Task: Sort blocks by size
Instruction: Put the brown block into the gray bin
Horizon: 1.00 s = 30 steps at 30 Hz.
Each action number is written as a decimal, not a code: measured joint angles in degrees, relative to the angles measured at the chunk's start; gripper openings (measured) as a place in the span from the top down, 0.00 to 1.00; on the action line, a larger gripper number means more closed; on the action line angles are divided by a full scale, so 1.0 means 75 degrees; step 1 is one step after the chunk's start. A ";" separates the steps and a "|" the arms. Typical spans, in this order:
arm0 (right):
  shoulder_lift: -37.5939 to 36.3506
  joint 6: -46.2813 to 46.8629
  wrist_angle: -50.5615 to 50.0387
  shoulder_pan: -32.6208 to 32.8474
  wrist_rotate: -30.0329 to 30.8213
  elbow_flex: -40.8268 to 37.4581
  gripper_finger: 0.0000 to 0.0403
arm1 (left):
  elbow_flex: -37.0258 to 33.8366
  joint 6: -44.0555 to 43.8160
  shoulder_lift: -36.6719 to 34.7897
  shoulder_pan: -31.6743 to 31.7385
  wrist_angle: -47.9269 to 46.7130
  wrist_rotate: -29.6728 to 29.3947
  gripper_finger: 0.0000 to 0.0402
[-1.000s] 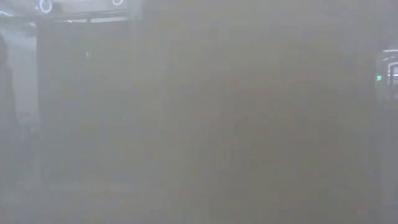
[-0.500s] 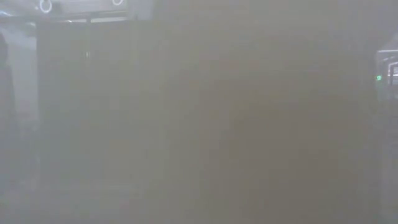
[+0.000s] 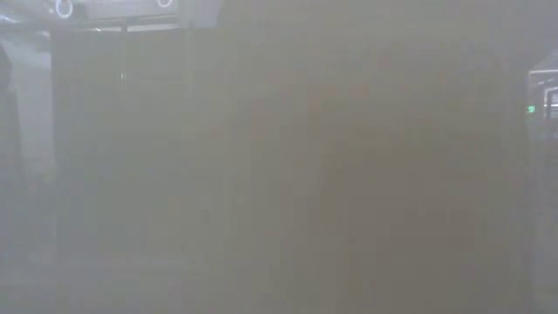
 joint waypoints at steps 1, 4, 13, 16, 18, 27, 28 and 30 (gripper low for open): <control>0.0002 -0.0008 -0.0003 0.0000 -0.0004 0.0001 0.70 | 0.0000 -0.0002 0.0000 0.0013 -0.0003 -0.0002 0.71; 0.0000 -0.0020 -0.0007 0.0000 -0.0006 0.0001 0.70 | 0.0000 0.0043 0.0000 0.0025 0.0018 -0.0001 0.71; 0.0003 -0.0073 -0.0057 0.0003 -0.0003 -0.0002 0.70 | 0.0000 0.0179 -0.0003 0.0027 0.0010 -0.0122 0.60; 0.0003 0.0165 -0.0075 0.0035 0.0003 -0.0002 0.70 | 0.0000 0.0252 -0.0009 0.0076 -0.0077 -0.0124 0.54; 0.0006 0.0357 -0.0098 0.0075 0.0028 -0.0002 0.70 | 0.0000 0.0322 -0.0010 0.0125 -0.0108 -0.0089 0.52; 0.0010 0.0519 -0.0206 0.0846 0.1075 0.0014 0.70 | 0.0005 0.0359 -0.0534 0.0213 -0.1069 0.0255 0.51; 0.0015 0.0534 -0.0320 0.0933 0.1189 0.0076 0.70 | 0.0005 0.0436 -0.0600 0.0215 -0.1260 0.0198 0.51; 0.0079 0.0650 -0.0404 0.1095 0.1564 0.0227 0.70 | 0.0003 0.0589 -0.0732 0.0202 -0.1563 0.0039 0.50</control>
